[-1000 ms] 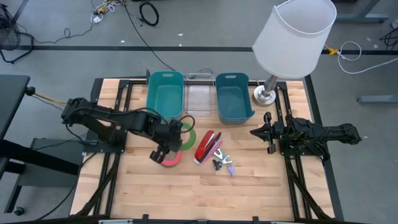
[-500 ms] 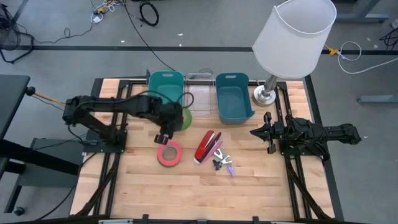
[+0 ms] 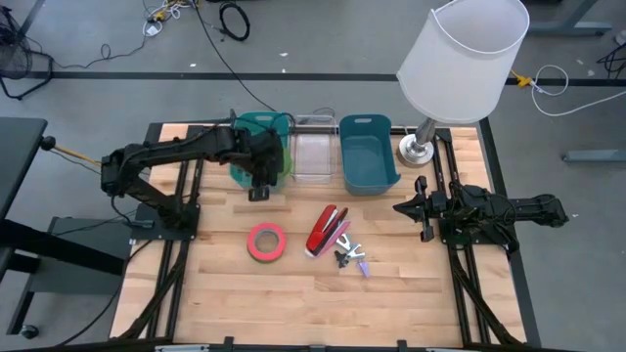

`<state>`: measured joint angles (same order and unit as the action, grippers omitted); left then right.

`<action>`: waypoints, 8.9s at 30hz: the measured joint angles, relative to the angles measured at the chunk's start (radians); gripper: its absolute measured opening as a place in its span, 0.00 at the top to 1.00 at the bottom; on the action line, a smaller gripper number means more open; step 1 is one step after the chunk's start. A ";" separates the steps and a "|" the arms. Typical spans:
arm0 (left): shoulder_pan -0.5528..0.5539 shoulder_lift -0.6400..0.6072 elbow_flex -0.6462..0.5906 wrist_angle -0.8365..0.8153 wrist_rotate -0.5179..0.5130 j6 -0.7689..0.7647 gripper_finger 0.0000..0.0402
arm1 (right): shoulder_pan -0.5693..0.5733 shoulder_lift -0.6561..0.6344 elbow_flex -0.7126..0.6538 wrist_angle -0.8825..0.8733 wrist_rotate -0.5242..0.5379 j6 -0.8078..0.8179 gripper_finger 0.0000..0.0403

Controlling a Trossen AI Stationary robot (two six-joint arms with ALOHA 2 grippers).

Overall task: Pick and place Stapler, Stapler remover, tape
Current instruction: Put the green tape into the green bin, then put the pink tape into the green bin

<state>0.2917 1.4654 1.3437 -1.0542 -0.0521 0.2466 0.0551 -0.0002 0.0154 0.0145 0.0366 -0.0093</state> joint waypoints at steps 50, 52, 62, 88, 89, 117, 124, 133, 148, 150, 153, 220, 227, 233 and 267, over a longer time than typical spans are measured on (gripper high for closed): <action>0.436 0.300 0.000 0.170 0.079 0.008 0.74 | 0.000 0.000 0.000 0.000 0.000 0.000 0.96; 0.445 0.313 0.000 0.178 0.083 0.008 0.74 | 0.000 0.000 0.000 0.000 0.000 0.000 0.96; 0.458 0.360 0.000 0.220 0.097 0.008 0.74 | 0.000 0.000 0.000 0.000 0.000 0.000 0.96; 0.469 0.388 0.000 0.267 0.111 0.000 0.74 | 0.000 0.000 0.000 0.000 0.000 0.000 0.96; 0.469 0.388 0.000 0.267 0.112 0.000 0.73 | 0.000 0.000 0.000 0.000 0.000 0.000 0.96; 0.456 0.317 0.000 0.202 0.127 -0.001 0.41 | 0.000 0.000 0.000 0.000 0.000 0.000 0.96; 0.449 0.245 0.000 0.192 0.120 -0.001 0.41 | 0.000 0.000 0.000 0.000 0.000 0.000 0.96; 0.398 0.166 0.000 0.175 0.120 -0.001 0.41 | 0.000 0.000 0.000 0.000 0.000 0.000 0.96; 0.258 0.058 0.000 0.173 0.163 0.008 0.41 | 0.000 0.000 0.000 0.000 0.000 0.000 0.96; 0.242 0.056 0.000 0.174 0.163 0.008 0.41 | 0.000 0.000 0.000 0.000 0.000 0.000 0.96; 0.221 0.056 0.000 0.172 0.163 0.009 0.41 | 0.000 0.000 0.000 0.000 0.000 0.000 0.96; -0.456 0.047 -0.001 0.049 0.210 0.112 0.99 | 0.000 0.000 0.000 0.000 0.000 0.000 0.96; -0.509 0.028 0.001 0.020 0.210 0.136 0.99 | 0.000 0.000 0.000 0.000 0.000 0.000 0.96; -0.551 0.020 0.000 0.004 0.203 0.175 0.99 | 0.000 0.000 0.000 0.000 0.000 0.000 0.96; -0.631 -0.078 -0.126 0.015 0.204 0.097 1.00 | 0.000 0.000 0.000 0.001 0.000 0.000 0.96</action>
<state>-0.3389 1.3873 1.2179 -1.0394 0.1520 0.3432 0.0550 -0.0002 0.0157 0.0154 0.0368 -0.0093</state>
